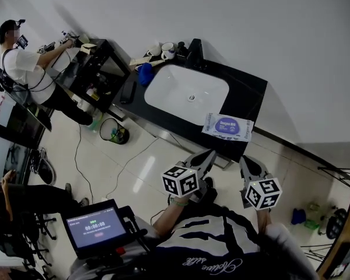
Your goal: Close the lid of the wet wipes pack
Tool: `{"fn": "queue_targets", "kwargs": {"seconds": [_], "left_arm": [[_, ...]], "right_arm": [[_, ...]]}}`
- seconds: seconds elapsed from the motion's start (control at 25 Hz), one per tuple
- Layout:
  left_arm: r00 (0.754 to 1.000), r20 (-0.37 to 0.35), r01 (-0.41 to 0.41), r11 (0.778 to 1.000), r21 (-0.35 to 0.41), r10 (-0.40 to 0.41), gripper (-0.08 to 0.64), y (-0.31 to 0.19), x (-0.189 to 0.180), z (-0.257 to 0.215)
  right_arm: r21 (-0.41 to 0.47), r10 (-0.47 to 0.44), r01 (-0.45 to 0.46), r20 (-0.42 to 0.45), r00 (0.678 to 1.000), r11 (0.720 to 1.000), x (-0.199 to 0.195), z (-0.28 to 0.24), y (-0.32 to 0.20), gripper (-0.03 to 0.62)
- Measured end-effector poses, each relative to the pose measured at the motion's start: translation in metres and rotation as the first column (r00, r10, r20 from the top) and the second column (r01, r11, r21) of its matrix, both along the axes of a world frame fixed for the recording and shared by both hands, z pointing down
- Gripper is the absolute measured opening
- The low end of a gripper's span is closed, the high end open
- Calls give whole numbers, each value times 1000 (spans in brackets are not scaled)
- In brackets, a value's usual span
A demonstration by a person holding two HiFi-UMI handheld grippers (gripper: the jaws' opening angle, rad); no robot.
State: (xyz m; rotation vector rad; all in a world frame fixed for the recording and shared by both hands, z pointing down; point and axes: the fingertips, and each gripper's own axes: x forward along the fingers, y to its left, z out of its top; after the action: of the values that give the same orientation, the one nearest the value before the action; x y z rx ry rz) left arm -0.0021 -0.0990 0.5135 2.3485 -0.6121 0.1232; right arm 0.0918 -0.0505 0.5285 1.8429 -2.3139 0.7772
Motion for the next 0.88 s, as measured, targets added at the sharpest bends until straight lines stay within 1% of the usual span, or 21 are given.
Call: {"fn": "queue_targets", "kwargs": {"seconds": [0.2, 0.44, 0.52, 0.76, 0.88], "left_arm": [[1000, 3, 13, 1000, 11, -13, 1, 53, 14, -2], [999, 7, 34, 999, 13, -34, 0, 149, 18, -7], [999, 18, 34, 999, 10, -34, 0, 159, 15, -4], [999, 38, 39, 999, 7, -39, 0, 161, 4, 6], [999, 40, 29, 999, 23, -30, 1, 185, -2, 2]], "right_arm": [[15, -44, 44, -13, 999, 999, 7, -2, 42, -2], [40, -75, 75, -16, 997, 996, 8, -17, 125, -2], [44, -87, 87, -15, 996, 995, 3, -18, 132, -2], [53, -105, 104, 17, 994, 993, -13, -14, 131, -2], [71, -99, 97, 26, 995, 993, -21, -21, 157, -2]]}}
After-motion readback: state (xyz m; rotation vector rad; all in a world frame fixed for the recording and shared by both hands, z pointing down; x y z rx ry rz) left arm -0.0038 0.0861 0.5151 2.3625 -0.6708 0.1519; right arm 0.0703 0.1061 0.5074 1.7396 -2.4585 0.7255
